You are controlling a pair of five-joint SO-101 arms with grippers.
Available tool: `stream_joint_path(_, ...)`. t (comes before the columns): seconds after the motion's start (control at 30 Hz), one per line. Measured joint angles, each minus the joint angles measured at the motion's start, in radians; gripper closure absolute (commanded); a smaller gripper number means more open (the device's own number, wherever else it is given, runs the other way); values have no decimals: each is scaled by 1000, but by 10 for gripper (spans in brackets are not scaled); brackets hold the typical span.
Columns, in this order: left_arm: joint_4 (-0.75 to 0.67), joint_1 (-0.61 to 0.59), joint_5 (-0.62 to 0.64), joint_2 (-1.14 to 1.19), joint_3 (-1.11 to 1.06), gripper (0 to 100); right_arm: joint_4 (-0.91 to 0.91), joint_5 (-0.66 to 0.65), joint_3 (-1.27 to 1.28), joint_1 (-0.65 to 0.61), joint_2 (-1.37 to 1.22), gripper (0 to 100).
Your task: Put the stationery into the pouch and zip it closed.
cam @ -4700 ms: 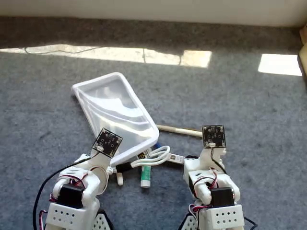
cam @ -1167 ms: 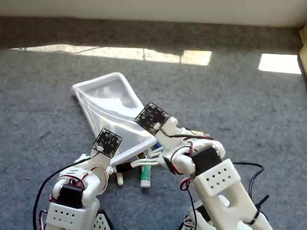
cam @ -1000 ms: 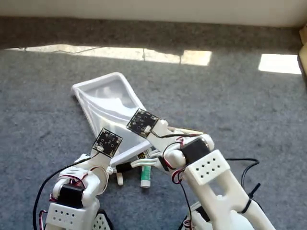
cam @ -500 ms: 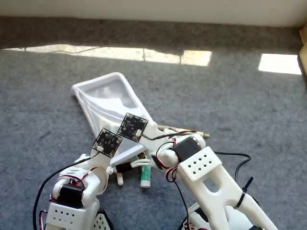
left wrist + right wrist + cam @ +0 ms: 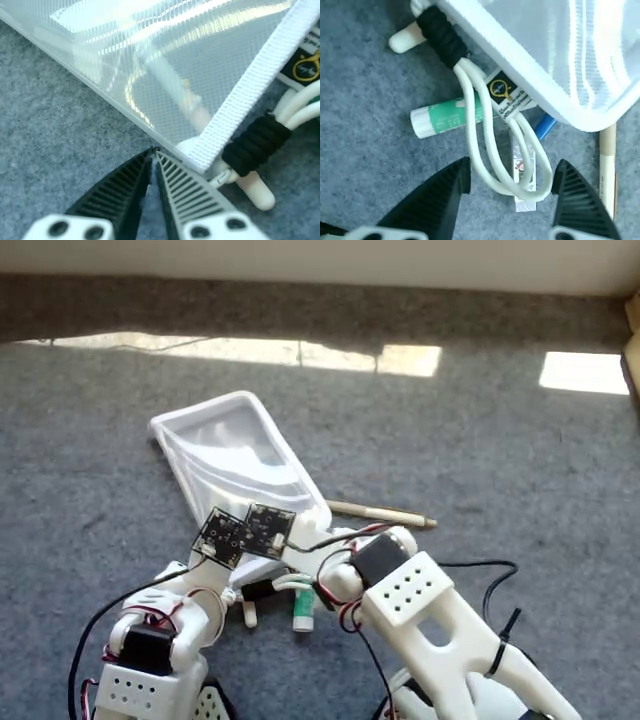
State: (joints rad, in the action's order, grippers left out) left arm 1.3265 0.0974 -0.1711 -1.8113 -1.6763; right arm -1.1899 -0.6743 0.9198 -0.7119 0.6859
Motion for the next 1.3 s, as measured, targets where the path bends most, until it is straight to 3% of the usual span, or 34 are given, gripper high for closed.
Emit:
stream_joint_path(0.73, 0, 0, 0, 0, 0, 990, 118, 3, 91, -23, -5, 747)
stream_joint_path(1.03, 0, 0, 0, 0, 0, 990, 121, 3, 91, -25, -5, 983)
stream_joint_path(1.3, 0, 0, 0, 0, 0, 990, 121, 9, 91, -25, -5, 995)
